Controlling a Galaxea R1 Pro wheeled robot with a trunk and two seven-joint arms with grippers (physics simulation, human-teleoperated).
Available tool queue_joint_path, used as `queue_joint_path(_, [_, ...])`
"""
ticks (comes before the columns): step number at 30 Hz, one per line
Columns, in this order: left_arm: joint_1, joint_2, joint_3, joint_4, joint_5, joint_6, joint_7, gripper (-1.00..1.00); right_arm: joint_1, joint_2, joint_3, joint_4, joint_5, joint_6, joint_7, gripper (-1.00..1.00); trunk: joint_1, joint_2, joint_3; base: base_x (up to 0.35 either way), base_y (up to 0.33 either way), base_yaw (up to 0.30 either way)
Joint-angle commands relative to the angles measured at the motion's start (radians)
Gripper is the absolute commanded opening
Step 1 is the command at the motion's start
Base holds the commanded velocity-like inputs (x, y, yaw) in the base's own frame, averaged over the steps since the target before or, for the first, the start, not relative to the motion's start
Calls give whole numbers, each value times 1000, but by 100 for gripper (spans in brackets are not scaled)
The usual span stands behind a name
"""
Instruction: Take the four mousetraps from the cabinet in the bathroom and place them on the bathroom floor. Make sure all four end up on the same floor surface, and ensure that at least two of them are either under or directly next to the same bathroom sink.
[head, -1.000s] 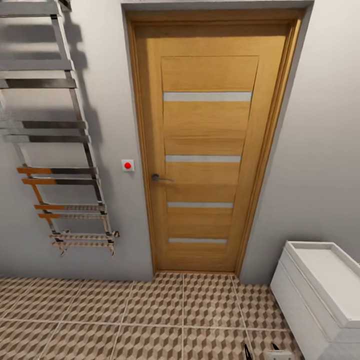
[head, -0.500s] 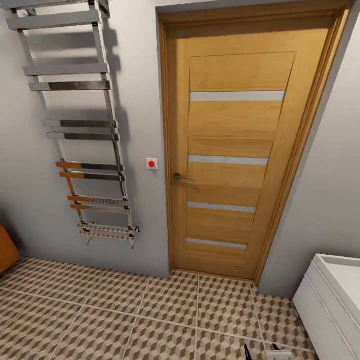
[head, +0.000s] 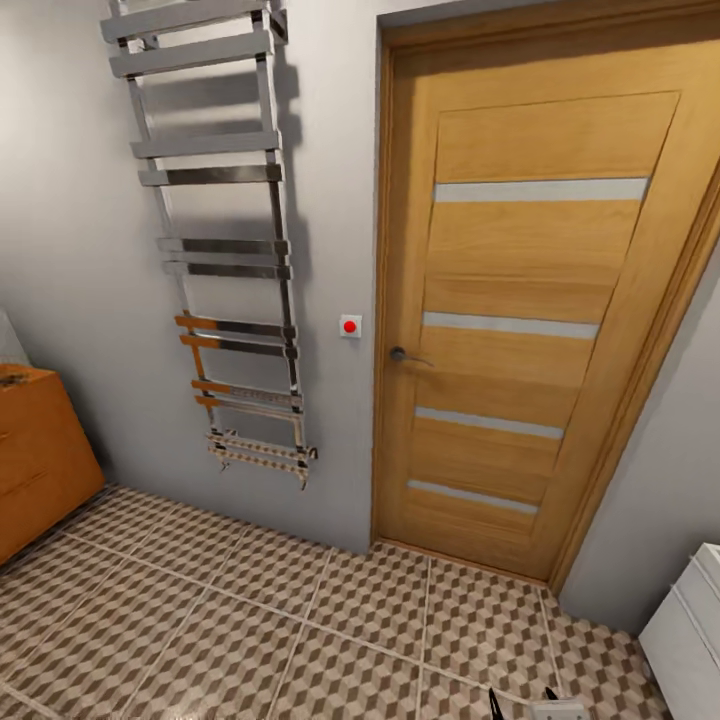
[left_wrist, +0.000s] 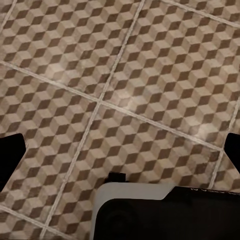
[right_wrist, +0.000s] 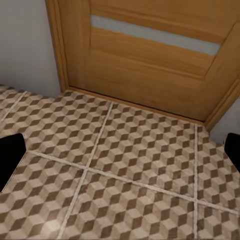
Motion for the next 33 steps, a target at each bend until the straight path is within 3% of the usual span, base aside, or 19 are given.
queue_joint_path(1, [-1, 0, -9, 0, 3, -2, 6, 100, -1, 0, 6, 1, 2, -2, -7, 100, 1, -2, -2, 0, 0, 283])
queue_joint_path(33, [-1, 0, -9, 0, 3, -2, 6, 100, -1, 0, 6, 1, 2, -2, -7, 100, 1, -2, -2, 0, 0, 283])
